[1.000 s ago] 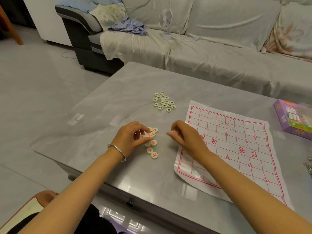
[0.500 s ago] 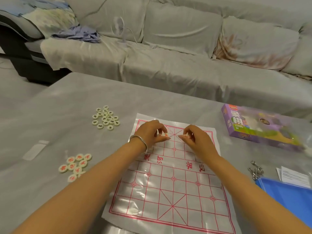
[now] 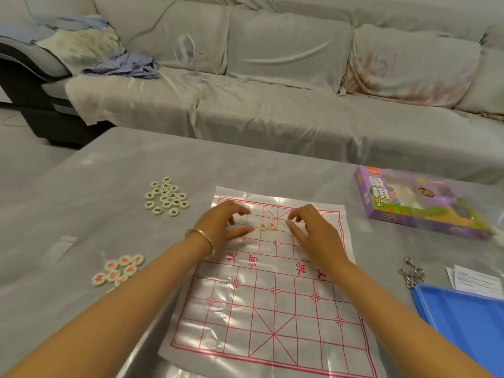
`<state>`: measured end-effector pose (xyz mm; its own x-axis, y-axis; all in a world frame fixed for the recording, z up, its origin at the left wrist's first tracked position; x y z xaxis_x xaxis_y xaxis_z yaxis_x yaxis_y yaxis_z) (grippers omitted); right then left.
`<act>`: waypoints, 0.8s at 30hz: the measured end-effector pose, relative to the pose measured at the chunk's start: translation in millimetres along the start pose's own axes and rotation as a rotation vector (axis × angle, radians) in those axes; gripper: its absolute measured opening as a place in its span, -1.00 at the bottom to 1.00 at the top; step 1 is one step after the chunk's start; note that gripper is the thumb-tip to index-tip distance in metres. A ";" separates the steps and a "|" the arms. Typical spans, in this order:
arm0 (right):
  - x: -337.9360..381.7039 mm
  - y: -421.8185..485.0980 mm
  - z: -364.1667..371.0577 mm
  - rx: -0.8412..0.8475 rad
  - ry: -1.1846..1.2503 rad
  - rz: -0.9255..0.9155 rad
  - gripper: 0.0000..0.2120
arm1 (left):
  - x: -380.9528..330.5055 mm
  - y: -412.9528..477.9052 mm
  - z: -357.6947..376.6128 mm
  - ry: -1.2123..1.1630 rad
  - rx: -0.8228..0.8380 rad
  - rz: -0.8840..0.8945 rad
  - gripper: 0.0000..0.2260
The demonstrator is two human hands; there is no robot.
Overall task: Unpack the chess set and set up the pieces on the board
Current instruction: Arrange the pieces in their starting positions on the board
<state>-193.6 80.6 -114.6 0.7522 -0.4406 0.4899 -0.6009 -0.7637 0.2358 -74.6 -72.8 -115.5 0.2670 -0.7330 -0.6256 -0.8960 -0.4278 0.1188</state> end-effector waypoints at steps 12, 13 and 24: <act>177.8 -47.5 97.8 0.274 0.209 -0.286 -0.77 | 124.9 -188.3 -121.7 0.124 -0.105 -0.203 -0.64; 189.4 -51.6 108.2 0.320 0.200 -0.308 -0.72 | 131.3 -196.0 -118.7 0.130 -0.061 -0.214 -0.52; 236.1 -61.2 145.2 0.359 0.183 -0.304 -0.73 | 135.4 -198.6 -111.0 0.042 -0.086 -0.153 -0.68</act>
<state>60.1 -45.2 -135.2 0.7996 -0.1078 0.5907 -0.2071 -0.9729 0.1029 178.9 -145.7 -138.2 0.4140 -0.6767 -0.6088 -0.8106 -0.5784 0.0916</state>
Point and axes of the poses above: each hand's wrist, its own y-axis towards the middle knuckle, its own z-axis out of the palm, x = y × z, the point moved 8 cm from there along y, towards the middle knuckle, and after that the axes turned 2 degrees about -z, right-handed, at the moved point
